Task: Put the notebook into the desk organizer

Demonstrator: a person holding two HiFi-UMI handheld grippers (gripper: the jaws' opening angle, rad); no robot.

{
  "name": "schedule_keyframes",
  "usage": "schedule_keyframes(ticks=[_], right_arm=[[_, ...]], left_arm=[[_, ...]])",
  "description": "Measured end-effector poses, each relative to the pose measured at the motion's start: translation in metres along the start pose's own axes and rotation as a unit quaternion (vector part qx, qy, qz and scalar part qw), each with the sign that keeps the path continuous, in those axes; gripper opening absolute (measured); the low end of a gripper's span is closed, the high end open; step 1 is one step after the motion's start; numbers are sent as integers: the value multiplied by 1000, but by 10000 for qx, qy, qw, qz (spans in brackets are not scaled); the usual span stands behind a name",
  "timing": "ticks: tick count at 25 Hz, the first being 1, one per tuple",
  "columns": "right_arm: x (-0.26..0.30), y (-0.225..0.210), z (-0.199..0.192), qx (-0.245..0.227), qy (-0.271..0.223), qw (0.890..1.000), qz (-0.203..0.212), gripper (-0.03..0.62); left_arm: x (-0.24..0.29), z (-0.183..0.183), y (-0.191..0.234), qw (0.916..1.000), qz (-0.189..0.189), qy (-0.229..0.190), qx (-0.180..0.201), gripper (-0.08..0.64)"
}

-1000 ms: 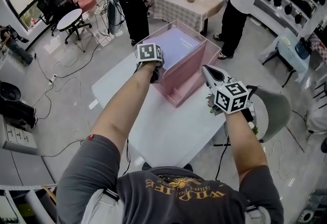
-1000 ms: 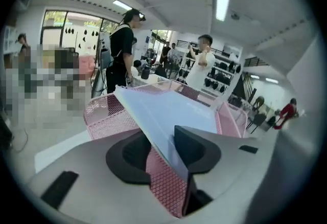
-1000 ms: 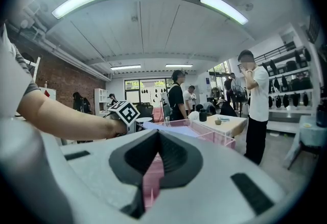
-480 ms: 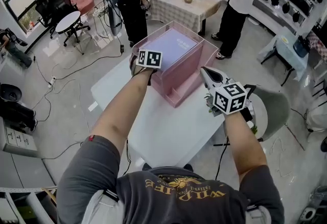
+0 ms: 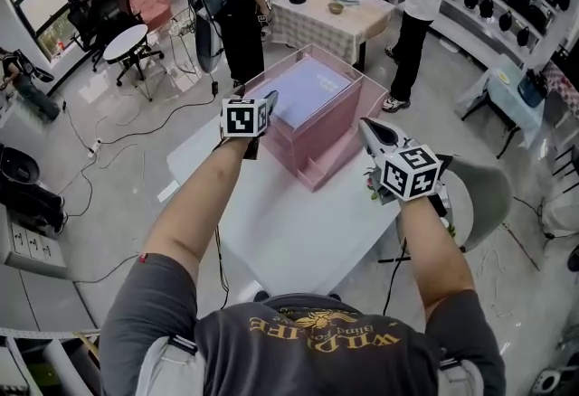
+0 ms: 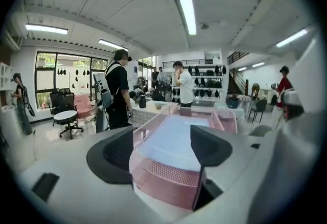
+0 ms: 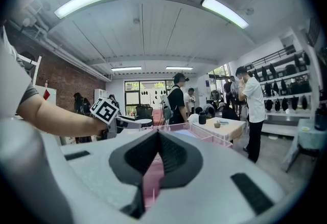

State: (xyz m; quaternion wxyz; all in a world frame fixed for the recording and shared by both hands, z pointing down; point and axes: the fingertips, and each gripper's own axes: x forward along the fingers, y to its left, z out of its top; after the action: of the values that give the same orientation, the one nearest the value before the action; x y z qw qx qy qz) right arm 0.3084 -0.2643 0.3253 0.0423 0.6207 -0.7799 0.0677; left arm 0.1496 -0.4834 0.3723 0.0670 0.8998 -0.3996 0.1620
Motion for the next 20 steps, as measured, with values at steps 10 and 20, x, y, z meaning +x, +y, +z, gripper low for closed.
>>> schedule_keyframes(ticks=[10, 20], right_arm=[[-29, 31, 30, -122, -274, 9995, 54, 0], [-79, 74, 21, -126, -416, 9989, 168, 0]], left_arm=[[-134, 41, -51, 9774, -1513, -1440, -321, 238], [-242, -8, -94, 9618, -1964, -1898, -202, 20]])
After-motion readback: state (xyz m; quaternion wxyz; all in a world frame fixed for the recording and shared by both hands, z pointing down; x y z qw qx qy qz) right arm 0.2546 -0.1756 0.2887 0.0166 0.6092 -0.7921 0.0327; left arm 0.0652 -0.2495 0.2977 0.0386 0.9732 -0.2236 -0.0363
